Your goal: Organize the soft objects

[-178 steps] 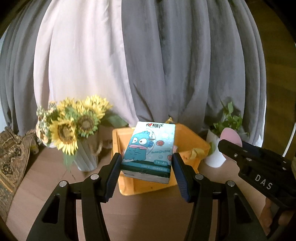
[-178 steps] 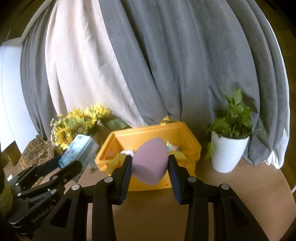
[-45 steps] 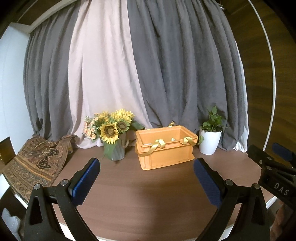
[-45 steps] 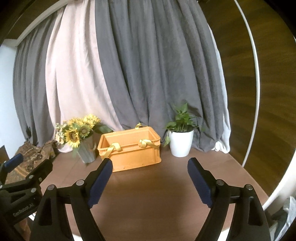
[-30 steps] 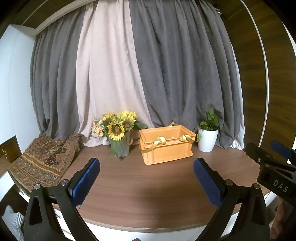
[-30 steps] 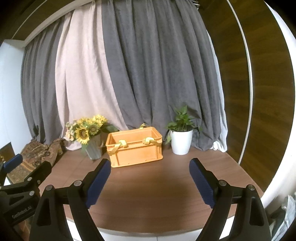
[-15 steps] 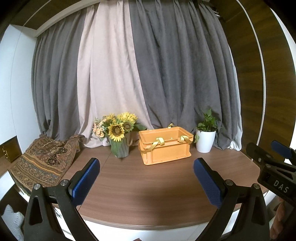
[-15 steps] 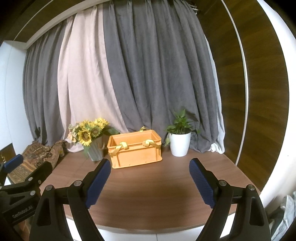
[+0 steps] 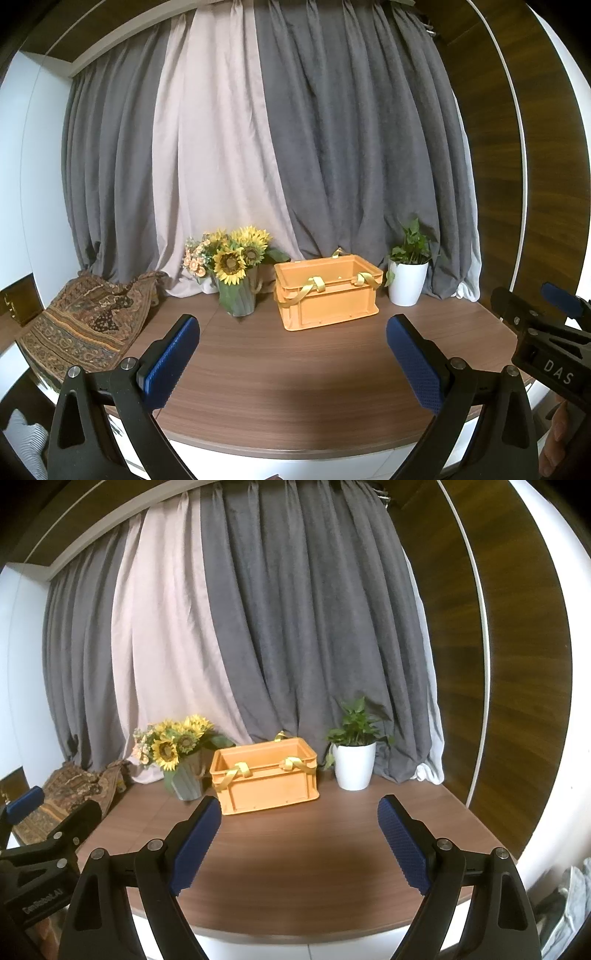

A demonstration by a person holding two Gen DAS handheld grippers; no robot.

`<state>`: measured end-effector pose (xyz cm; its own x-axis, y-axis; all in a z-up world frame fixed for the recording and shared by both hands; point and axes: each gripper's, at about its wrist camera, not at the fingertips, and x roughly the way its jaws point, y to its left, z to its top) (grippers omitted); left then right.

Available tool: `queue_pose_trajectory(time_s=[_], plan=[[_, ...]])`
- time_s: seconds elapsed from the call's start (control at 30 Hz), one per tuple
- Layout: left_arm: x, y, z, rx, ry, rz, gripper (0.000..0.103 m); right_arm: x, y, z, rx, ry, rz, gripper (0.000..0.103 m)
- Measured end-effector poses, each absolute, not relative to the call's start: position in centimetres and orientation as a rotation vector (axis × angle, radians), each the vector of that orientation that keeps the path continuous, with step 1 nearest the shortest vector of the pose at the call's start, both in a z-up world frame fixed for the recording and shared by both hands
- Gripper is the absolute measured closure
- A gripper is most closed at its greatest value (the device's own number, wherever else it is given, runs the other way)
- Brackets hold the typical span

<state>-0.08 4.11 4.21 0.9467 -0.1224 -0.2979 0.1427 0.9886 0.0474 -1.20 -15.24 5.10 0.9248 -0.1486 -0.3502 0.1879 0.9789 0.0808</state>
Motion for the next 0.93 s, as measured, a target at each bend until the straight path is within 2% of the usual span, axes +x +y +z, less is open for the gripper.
queue_pose_trajectory(time_s=[0.93], plan=[[-0.12,4.05,4.64,0.059,0.295,-0.117,0.000,-1.30,-15.25,5.15,0.111,0.344,-0.170,0.015]])
